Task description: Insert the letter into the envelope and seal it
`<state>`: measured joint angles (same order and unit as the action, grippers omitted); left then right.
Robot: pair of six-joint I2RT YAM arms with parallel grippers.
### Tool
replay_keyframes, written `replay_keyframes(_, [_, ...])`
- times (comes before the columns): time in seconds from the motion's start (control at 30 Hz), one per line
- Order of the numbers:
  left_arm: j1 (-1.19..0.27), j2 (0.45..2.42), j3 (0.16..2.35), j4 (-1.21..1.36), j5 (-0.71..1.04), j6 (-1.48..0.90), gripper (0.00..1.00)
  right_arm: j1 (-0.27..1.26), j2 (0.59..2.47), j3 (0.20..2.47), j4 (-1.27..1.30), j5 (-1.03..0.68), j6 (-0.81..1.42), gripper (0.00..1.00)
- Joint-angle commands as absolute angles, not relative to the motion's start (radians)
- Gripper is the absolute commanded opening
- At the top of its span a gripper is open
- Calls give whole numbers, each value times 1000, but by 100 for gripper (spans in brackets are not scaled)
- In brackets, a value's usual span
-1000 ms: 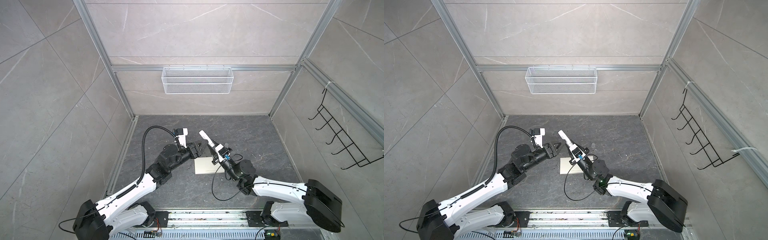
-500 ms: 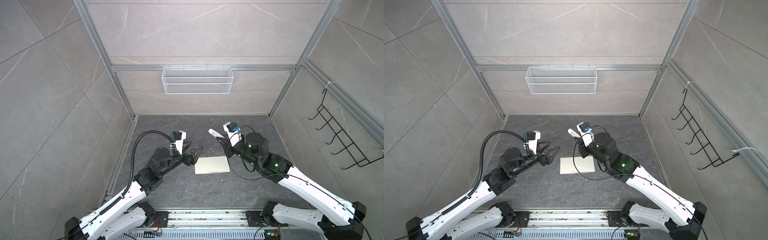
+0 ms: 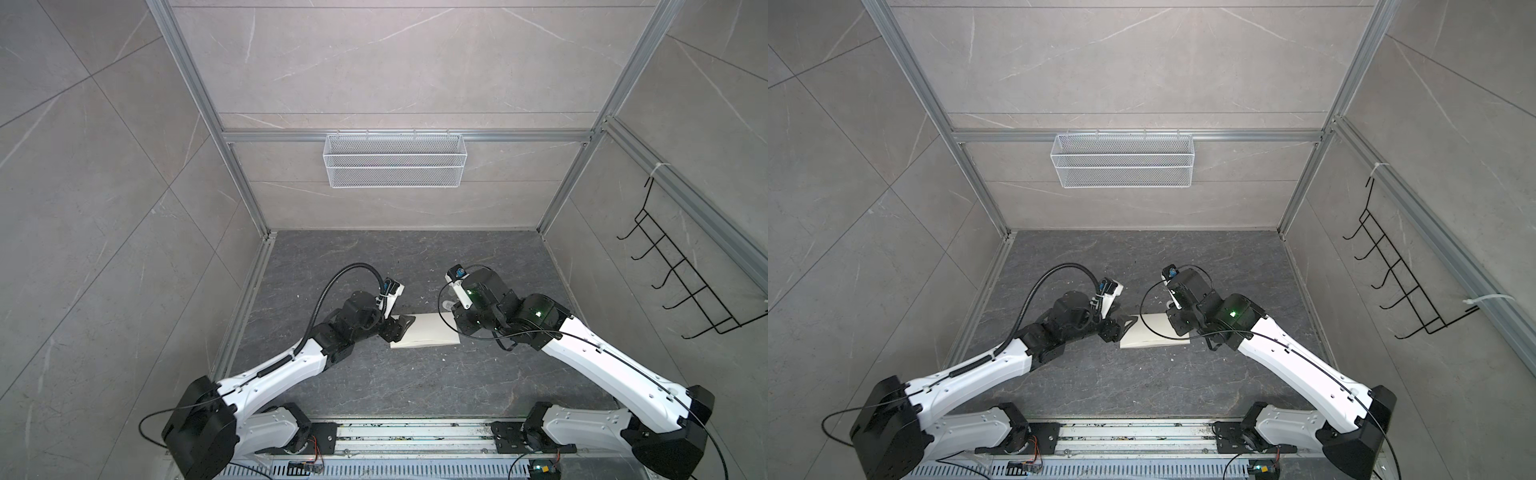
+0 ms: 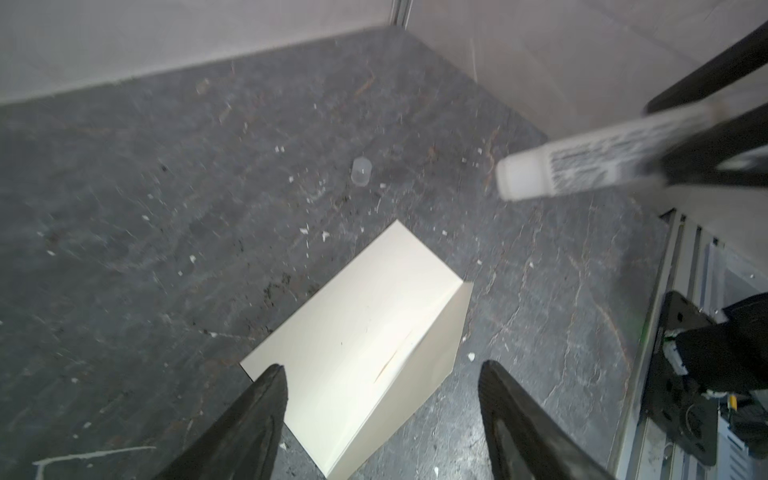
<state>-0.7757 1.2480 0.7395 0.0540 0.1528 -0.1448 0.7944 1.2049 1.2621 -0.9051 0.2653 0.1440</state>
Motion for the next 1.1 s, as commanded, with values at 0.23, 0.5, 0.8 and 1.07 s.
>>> replay_keyframes(0.23, [-781, 1515, 832, 99, 338, -195, 47, 776, 1249, 1302, -965, 290, 189, 0])
replay_keyframes(0.5, [-819, 1667, 884, 78, 347, -193, 35, 765, 1248, 1296, -950, 291, 186, 0])
replay_keyframes(0.8, [-868, 1741, 929, -22, 265, -137, 57, 755, 1253, 1293, -947, 269, 177, 0])
replay_keyframes(1.07, [-911, 1792, 962, -89, 155, -103, 80, 749, 1253, 1285, -943, 244, 166, 0])
